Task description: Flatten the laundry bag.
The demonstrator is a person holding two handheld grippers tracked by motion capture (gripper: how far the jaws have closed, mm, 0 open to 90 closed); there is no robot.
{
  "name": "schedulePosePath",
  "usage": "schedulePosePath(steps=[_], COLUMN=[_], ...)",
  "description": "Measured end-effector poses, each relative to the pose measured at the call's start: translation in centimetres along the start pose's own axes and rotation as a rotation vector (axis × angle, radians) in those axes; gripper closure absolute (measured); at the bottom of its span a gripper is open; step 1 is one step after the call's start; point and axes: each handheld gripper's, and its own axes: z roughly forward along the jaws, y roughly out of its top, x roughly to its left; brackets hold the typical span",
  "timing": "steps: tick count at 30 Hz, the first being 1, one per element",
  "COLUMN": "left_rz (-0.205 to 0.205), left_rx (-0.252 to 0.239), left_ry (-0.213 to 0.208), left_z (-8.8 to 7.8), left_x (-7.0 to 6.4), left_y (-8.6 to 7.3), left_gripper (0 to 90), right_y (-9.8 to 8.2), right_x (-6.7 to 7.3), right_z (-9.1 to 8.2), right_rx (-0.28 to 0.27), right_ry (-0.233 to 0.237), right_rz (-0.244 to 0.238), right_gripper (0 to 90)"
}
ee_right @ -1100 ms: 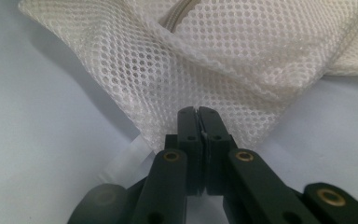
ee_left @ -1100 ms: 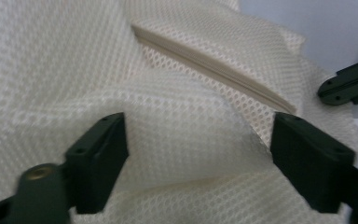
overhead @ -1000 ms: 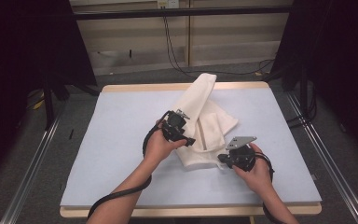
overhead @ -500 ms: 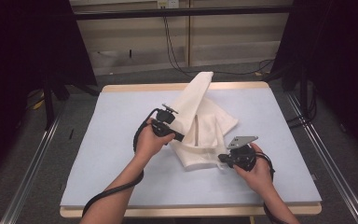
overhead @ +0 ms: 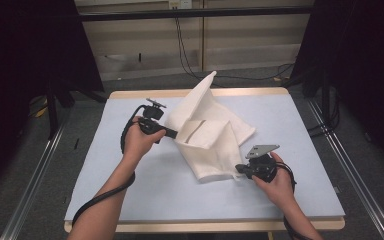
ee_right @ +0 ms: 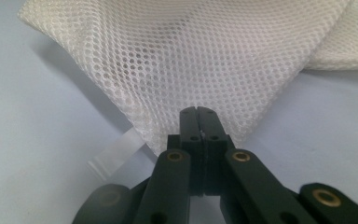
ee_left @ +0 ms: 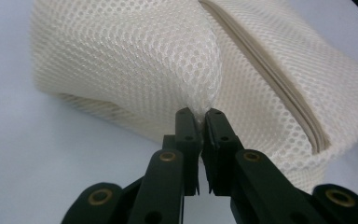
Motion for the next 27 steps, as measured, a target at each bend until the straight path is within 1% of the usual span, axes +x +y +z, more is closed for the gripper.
schedulePosePath(steps=[2,3,4,5,6,7,8,9,10,11,12,13,15,16,17,18,19,20,23,24,27], left_rz=[-0.010,-0.023,-0.032,-0.038,-0.044,-0.034,-0.046,-0.043,-0.052,-0.048,-0.043,-0.051,-0.042,-0.054,-0.054,-0.044,-0.055,-0.072,-0.094,-0.107,-0.110], left_rx=[-0.004,-0.008,-0.011,-0.011,-0.009,0.003,-0.007,-0.003,-0.004,0.001,0.011,0.002,0.015,0.005,0.010,0.017,0.016,0.004,-0.007,-0.014,-0.028], left_ry=[0.012,0.013,0.006,0.013,0.019,0.024,0.031,0.030,0.033,0.037,0.044,0.054,0.073,0.079,0.081,0.091,0.084,0.087,0.101,0.104,0.110], left_z=[-0.6,-0.8,-1.0,-1.2,-1.4,-1.6,-1.7,-1.9,-2.0,-2.2,-2.4,-2.5,-2.9,-3.0,-3.2,-3.4,-3.5,-3.6,-3.8,-3.9,-3.9], left_x=[0.6,0.9,1.3,1.6,1.8,2.2,2.4,2.7,2.9,3.3,3.7,4.0,4.8,5.1,5.5,5.9,6.4,6.7,7.7,7.9,8.5], left_y=[-0.2,-0.2,-0.3,-0.5,-0.6,-0.6,-0.8,-0.8,-0.9,-1.0,-1.1,-1.3,-1.5,-1.6,-1.8,-1.9,-2.1,-2.3,-2.8,-2.9,-3.2], left_gripper=[85.1,85.1,85.1,85.1,85.2,85.2,85.2,85.2,85.2,85.2,85.2,85.2,85.3,85.3,85.3,85.3,85.3,85.3,85.3,85.3,85.3], right_y=[0.0,0.0,0.0,0.0,0.0,0.0,0.0,0.0,0.1,0.1,0.1,0.1,0.0,0.0,0.0,0.0,0.0,0.0,0.0,0.1,0.1], right_x=[-0.1,-0.1,-0.2,-0.3,-0.2,-0.3,-0.4,-0.4,-0.4,-0.4,-0.4,-0.5,-0.5,-0.6,-0.6,-0.6,-0.7,-0.7,-0.7,-0.7,-0.8], right_z=[-0.1,-0.2,-0.2,-0.3,-0.3,-0.3,-0.4,-0.4,-0.5,-0.6,-0.6,-0.7,-0.8,-0.8,-0.8,-0.9,-0.9,-0.9,-0.9,-0.9,-1.0], right_rx=[-0.001,0.003,-0.008,-0.008,-0.007,-0.008,-0.020,-0.020,-0.020,-0.019,-0.023,-0.023,-0.027,-0.032,-0.032,-0.033,-0.035,-0.039,-0.048,-0.052,-0.062], right_ry=[-0.001,-0.006,-0.004,0.006,-0.006,-0.002,0.006,0.006,0.003,-0.003,0.001,-0.002,-0.003,-0.005,-0.002,-0.004,-0.004,-0.003,-0.004,-0.008,-0.015], right_rz=[-0.002,0.004,-0.004,0.001,0.009,0.010,0.010,0.010,0.009,0.020,0.015,0.019,0.018,0.019,0.021,0.025,0.026,0.027,0.034,0.036,0.045], right_gripper=[90.0,90.0,90.0,90.0,90.0,90.0,90.0,90.0,90.0,90.0,90.0,90.0,90.0,90.0,90.0,90.0,90.0,90.0,90.0,89.5,85.8])
